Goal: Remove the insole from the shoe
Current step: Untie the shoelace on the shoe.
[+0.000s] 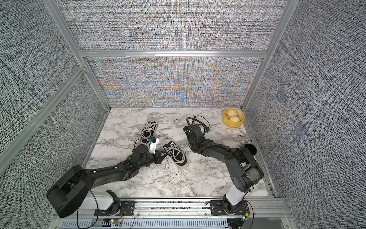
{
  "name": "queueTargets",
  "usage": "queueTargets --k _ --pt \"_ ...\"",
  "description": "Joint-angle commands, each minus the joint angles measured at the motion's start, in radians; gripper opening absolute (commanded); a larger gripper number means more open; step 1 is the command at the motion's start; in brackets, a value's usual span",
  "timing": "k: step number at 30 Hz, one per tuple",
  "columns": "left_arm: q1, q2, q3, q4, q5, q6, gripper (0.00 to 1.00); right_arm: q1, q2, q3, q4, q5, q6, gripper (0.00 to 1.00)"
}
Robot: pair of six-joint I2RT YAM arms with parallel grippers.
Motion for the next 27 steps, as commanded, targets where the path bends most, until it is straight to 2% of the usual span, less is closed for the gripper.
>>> queueTargets --k 1,7,10,13,16,20,23,27 --pt "0.001 -0.03 -0.023 -0.019 -0.036 -0.005 0.0 -0.021 -0.015 -0.014 0.018 0.075 -0.019 0.98" --pt "0.001 -0.063 -0.041 -0.074 -0.071 -0.005 0.0 -0.062 -0.04 -0.037 0.019 0.095 -0.027 0.98" --pt "0.0 -0.069 -0.041 -0.089 -0.086 -0.008 0.0 -0.094 -0.06 -0.037 0.015 0.093 -0.079 0.98" --pt "0.001 -0.061 -0.03 -0.097 -0.081 -0.008 0.0 -0.107 -0.075 0.02 -0.033 0.035 -0.231 0.98" --pt "0.001 -0.056 -0.017 -0.092 -0.071 -0.002 0.0 -0.095 -0.073 0.097 -0.138 -0.078 -0.411 0.97" --pt "0.001 -0.057 0.001 -0.092 -0.054 0.018 0.01 -0.066 -0.085 0.146 -0.314 -0.208 -0.645 0.9" --pt "0.001 -0.061 0.017 -0.087 -0.046 0.023 0.01 -0.028 -0.074 0.186 -0.456 -0.228 -0.842 0.86" --pt "0.001 -0.063 0.041 -0.056 -0.042 0.017 0.01 0.027 -0.036 0.216 -0.566 -0.202 -1.067 0.87"
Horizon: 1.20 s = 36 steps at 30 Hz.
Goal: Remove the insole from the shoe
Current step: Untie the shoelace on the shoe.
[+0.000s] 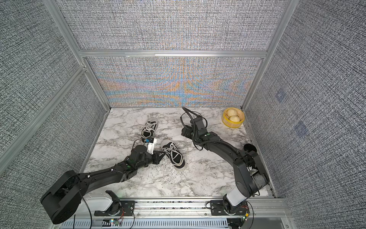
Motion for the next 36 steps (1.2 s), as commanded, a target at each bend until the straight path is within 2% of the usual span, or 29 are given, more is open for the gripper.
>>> queueTargets --k 1,7,14,26,31,36 --pt "0.001 -0.001 0.022 0.047 0.013 0.012 0.02 0.026 0.027 0.017 -0.148 -0.033 -0.285 0.88" --pt "0.001 0.059 0.09 0.08 0.032 0.012 0.02 0.023 0.112 0.045 -0.137 -0.051 -0.321 0.94" --pt "0.001 0.092 0.106 0.1 0.044 -0.004 0.02 0.021 0.234 0.147 -0.111 -0.099 -0.326 0.95" --pt "0.001 0.09 0.09 0.12 0.038 -0.021 0.01 0.027 0.217 0.039 -0.012 -0.18 -0.298 0.96" --pt "0.001 0.081 0.08 0.127 0.044 -0.025 0.0 0.044 0.276 0.089 0.017 -0.144 -0.252 0.97" --pt "0.0 0.079 0.075 0.135 0.067 -0.037 0.0 0.046 0.312 0.12 0.114 -0.028 -0.108 0.97"
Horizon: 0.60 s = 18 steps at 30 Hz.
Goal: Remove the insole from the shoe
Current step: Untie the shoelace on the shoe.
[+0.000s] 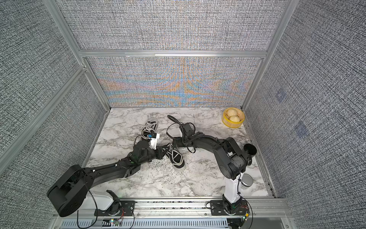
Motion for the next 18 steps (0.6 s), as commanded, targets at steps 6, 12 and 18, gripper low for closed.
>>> queueTargets --k 6,12,18 --pt "-0.007 -0.028 -0.021 0.036 0.057 -0.018 0.0 -0.02 0.049 0.086 0.141 0.25 0.26 0.98" --pt "-0.015 -0.051 -0.032 0.009 0.097 -0.015 0.0 -0.037 0.109 0.186 0.088 0.434 0.387 0.98" --pt "-0.015 -0.083 -0.048 -0.036 0.069 -0.012 0.0 -0.091 0.157 0.296 0.004 0.518 0.407 0.98"
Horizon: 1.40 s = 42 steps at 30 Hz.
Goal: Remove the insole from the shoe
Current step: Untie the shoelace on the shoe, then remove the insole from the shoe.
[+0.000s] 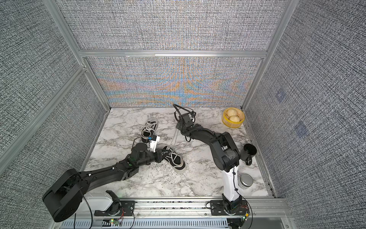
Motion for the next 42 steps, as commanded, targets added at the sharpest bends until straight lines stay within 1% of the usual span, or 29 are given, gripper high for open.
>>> queueTargets --k 1,4,6,8,11,13,14,16,17,18,20,21,23,26,27,29,32,37,39,42 --pt "-0.002 -0.016 -0.005 -0.013 -0.01 0.007 0.0 -0.034 0.01 0.039 -0.041 0.084 0.035 0.98" --pt "-0.001 -0.015 -0.005 -0.046 -0.046 0.002 0.0 -0.072 -0.007 0.062 -0.07 0.077 -0.006 0.98" --pt "-0.001 -0.005 0.0 -0.078 -0.083 -0.013 0.0 -0.091 -0.035 0.068 -0.091 0.031 -0.049 0.98" --pt "-0.001 0.004 0.011 -0.119 -0.122 -0.027 0.04 -0.095 -0.087 0.047 -0.107 -0.022 -0.118 0.97" --pt "-0.003 -0.024 0.03 -0.239 -0.248 -0.093 0.19 -0.081 -0.212 -0.048 -0.143 -0.195 -0.251 0.88" --pt "-0.003 -0.067 0.037 -0.341 -0.336 -0.146 0.34 -0.041 -0.311 -0.131 -0.202 -0.259 -0.331 0.83" --pt "-0.003 -0.093 0.045 -0.392 -0.368 -0.151 0.39 -0.019 -0.353 -0.165 -0.231 -0.289 -0.366 0.81" --pt "-0.004 -0.14 0.073 -0.523 -0.434 -0.158 0.48 0.043 -0.431 -0.227 -0.316 -0.346 -0.414 0.73" --pt "-0.003 -0.158 0.081 -0.569 -0.457 -0.163 0.5 0.067 -0.462 -0.254 -0.339 -0.383 -0.429 0.69" --pt "-0.002 -0.175 0.089 -0.613 -0.476 -0.175 0.52 0.099 -0.491 -0.286 -0.363 -0.417 -0.431 0.63" --pt "-0.002 -0.195 0.096 -0.677 -0.495 -0.199 0.54 0.15 -0.536 -0.338 -0.38 -0.475 -0.432 0.54" --pt "-0.003 -0.201 0.096 -0.697 -0.492 -0.215 0.54 0.176 -0.546 -0.356 -0.388 -0.494 -0.431 0.47" --pt "-0.003 -0.198 0.088 -0.701 -0.448 -0.225 0.53 0.215 -0.543 -0.369 -0.388 -0.533 -0.433 0.38" --pt "-0.002 -0.167 0.067 -0.65 -0.336 -0.219 0.51 0.253 -0.495 -0.348 -0.398 -0.55 -0.454 0.25" --pt "-0.003 -0.151 0.062 -0.625 -0.296 -0.211 0.5 0.262 -0.472 -0.331 -0.41 -0.547 -0.468 0.23" --pt "-0.003 -0.133 0.05 -0.584 -0.257 -0.209 0.49 0.275 -0.432 -0.304 -0.429 -0.53 -0.488 0.22" --pt "-0.002 -0.11 0.032 -0.525 -0.236 -0.205 0.47 0.282 -0.388 -0.291 -0.454 -0.493 -0.508 0.2" --pt "-0.002 -0.019 0.001 -0.396 -0.185 -0.225 0.41 0.294 -0.351 -0.293 -0.486 -0.431 -0.537 0.2" --pt "-0.002 0.033 -0.001 -0.341 -0.163 -0.232 0.39 0.304 -0.337 -0.288 -0.49 -0.423 -0.545 0.23" --pt "0.0 0.116 0.006 -0.257 -0.127 -0.243 0.36 0.324 -0.314 -0.28 -0.481 -0.436 -0.553 0.33"
